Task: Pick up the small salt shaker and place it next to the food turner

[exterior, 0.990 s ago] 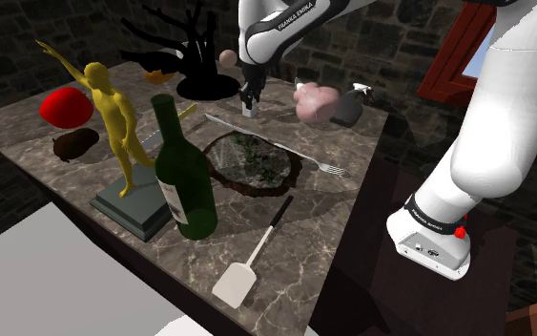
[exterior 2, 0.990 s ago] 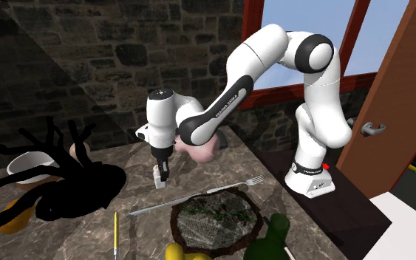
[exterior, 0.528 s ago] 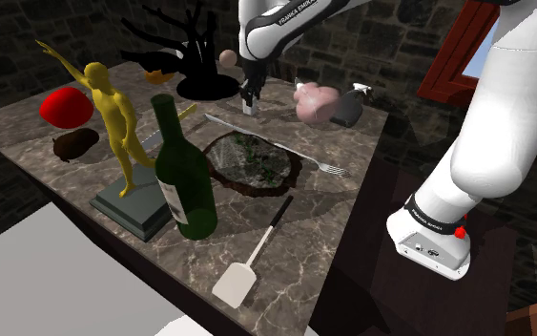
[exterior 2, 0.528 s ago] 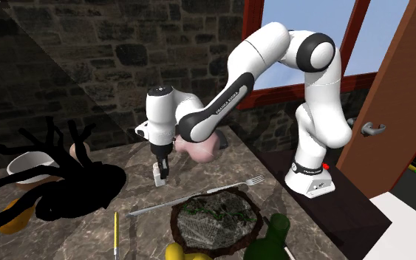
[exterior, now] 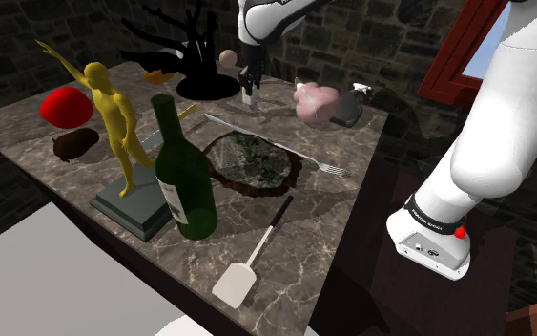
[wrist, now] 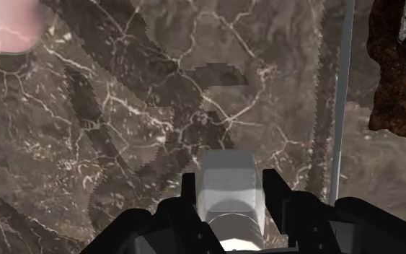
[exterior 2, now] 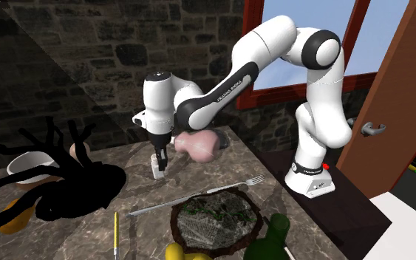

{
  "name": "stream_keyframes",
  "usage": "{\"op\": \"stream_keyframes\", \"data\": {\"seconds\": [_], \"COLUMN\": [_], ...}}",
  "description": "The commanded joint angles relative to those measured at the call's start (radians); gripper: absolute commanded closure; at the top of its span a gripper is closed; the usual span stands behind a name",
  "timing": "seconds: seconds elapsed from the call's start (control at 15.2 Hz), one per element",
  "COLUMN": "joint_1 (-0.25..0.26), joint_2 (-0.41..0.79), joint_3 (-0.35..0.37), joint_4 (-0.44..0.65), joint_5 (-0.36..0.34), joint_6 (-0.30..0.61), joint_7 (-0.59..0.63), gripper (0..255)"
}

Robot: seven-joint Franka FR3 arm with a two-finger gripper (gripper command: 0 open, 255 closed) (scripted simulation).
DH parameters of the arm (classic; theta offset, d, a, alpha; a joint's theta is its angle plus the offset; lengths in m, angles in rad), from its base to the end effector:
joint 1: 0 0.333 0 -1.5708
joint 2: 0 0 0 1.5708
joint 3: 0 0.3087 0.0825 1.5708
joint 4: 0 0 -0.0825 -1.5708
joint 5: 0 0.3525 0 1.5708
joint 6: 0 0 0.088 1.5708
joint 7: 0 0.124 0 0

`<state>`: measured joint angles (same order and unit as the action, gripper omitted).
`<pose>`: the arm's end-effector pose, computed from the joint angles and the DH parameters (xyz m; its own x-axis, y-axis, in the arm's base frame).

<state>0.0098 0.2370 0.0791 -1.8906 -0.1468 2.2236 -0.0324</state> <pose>0.5936 0.0440 0.3832 0.9748 0.2044 0.0892 0.1944 -0.9749 0.1088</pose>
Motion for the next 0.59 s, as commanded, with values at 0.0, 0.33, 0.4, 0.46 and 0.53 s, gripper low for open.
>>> {"op": "stream_keyframes", "data": {"seconds": [0.0, 0.33, 0.4, 0.46, 0.53], "joint_1": [0.0, 0.0, 0.0, 0.0, 0.0], "joint_2": [-0.012, -0.036, -0.04, -0.044, -0.048], "joint_3": [0.001, 0.003, 0.003, 0.004, 0.004], "joint_4": [0.011, 0.048, 0.056, 0.064, 0.073], "joint_5": [0.003, 0.01, 0.012, 0.013, 0.014], "joint_6": [-0.023, -0.084, -0.096, -0.108, -0.12], "joint_7": [-0.003, -0.012, -0.014, -0.016, -0.017], "gripper": [255, 255, 255, 255, 255]}}
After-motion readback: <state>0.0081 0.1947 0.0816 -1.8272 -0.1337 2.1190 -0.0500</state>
